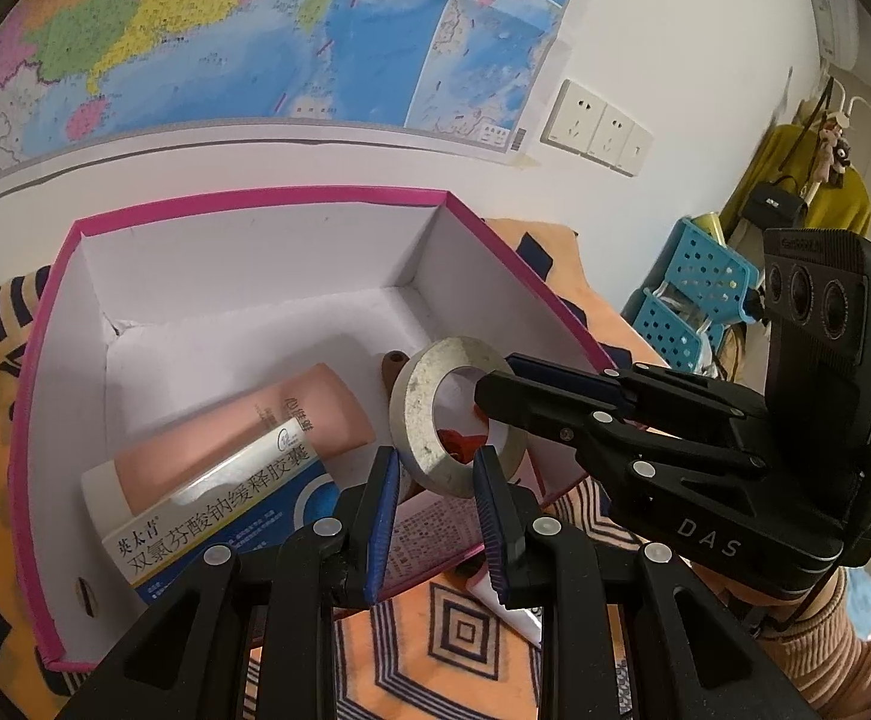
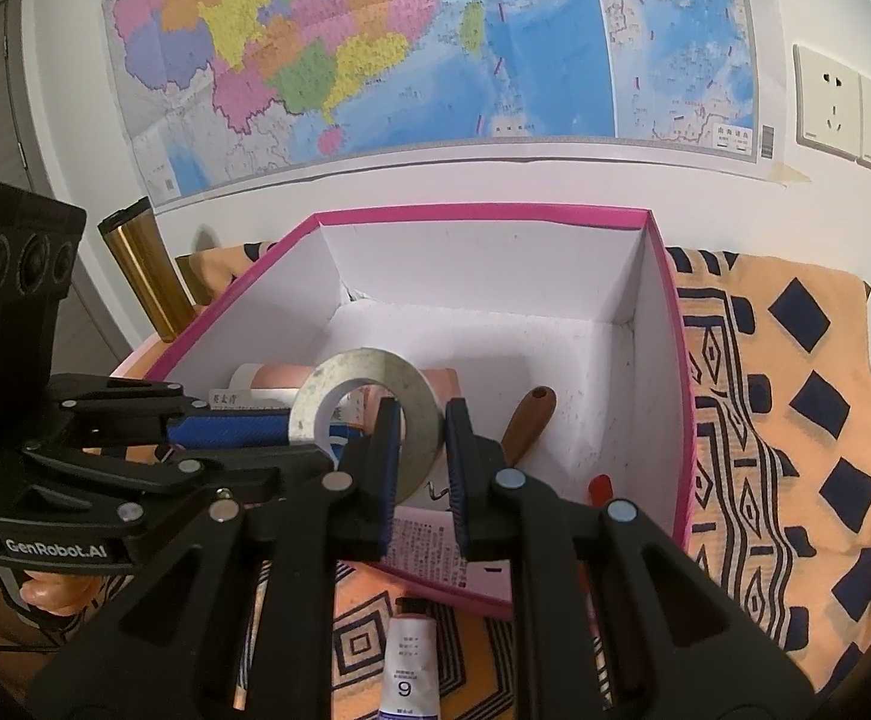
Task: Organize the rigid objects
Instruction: 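Lower the tape roll into the pink box and open the right gripper, then move the right gripper to the white blue-labelled tube and close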
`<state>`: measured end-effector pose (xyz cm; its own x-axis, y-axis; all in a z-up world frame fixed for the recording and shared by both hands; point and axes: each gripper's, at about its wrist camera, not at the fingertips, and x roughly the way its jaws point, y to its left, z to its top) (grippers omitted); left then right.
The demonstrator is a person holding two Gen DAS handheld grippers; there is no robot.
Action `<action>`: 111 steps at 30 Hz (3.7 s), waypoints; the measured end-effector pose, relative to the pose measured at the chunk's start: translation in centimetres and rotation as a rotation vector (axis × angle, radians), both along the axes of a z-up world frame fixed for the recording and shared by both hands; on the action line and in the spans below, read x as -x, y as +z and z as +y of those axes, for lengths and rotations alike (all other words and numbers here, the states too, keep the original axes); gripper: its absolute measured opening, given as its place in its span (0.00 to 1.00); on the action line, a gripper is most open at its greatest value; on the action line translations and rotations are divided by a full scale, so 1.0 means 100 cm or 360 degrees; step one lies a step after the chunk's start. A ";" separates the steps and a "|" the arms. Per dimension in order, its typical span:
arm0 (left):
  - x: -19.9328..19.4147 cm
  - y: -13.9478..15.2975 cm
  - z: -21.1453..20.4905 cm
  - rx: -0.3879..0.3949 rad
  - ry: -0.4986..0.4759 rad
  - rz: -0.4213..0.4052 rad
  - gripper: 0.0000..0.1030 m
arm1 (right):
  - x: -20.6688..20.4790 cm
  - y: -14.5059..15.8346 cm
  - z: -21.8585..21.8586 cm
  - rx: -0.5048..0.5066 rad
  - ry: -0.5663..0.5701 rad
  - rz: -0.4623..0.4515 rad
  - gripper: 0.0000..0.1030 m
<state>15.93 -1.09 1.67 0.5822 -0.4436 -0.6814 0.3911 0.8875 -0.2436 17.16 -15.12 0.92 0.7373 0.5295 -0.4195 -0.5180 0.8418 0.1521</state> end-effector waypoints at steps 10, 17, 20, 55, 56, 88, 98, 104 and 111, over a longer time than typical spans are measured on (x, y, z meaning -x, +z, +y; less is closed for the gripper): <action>-0.006 -0.004 -0.001 -0.0022 0.0016 0.0035 0.24 | -0.005 -0.005 0.002 0.0027 0.0002 0.0027 0.16; -0.008 -0.007 -0.001 -0.0034 0.0016 0.0058 0.24 | -0.008 -0.008 0.004 0.0049 -0.0001 0.0052 0.17; -0.009 -0.008 -0.002 -0.0038 0.0019 0.0064 0.24 | -0.010 -0.010 0.005 0.0064 -0.0005 0.0068 0.18; 0.078 0.003 0.004 -0.0114 -0.0052 -0.0231 0.35 | 0.057 -0.068 -0.022 0.0055 0.0141 0.0258 0.44; 0.080 0.002 0.003 -0.0128 -0.0051 -0.0233 0.35 | 0.054 -0.074 -0.019 0.0080 0.0128 0.0282 0.45; 0.074 -0.069 0.000 -0.0178 -0.0212 0.0111 0.35 | 0.098 -0.114 -0.055 -0.0218 0.0108 0.0594 0.45; 0.067 -0.077 0.002 -0.0143 -0.0226 0.0185 0.35 | 0.098 -0.111 -0.035 -0.0269 0.0146 0.0592 0.45; 0.069 -0.076 0.002 -0.0142 -0.0219 0.0183 0.37 | 0.095 -0.112 -0.036 -0.0320 0.0103 0.0559 0.45; 0.077 -0.078 -0.010 -0.0201 -0.0244 0.0179 0.37 | 0.094 -0.101 -0.020 -0.0304 0.0158 0.0474 0.41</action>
<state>8.26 -2.13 -6.14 0.4319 -0.4277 -0.7941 0.5002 0.8462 -0.1838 7.73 -17.14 -9.23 0.5390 0.6818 -0.4946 -0.5048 0.7315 0.4583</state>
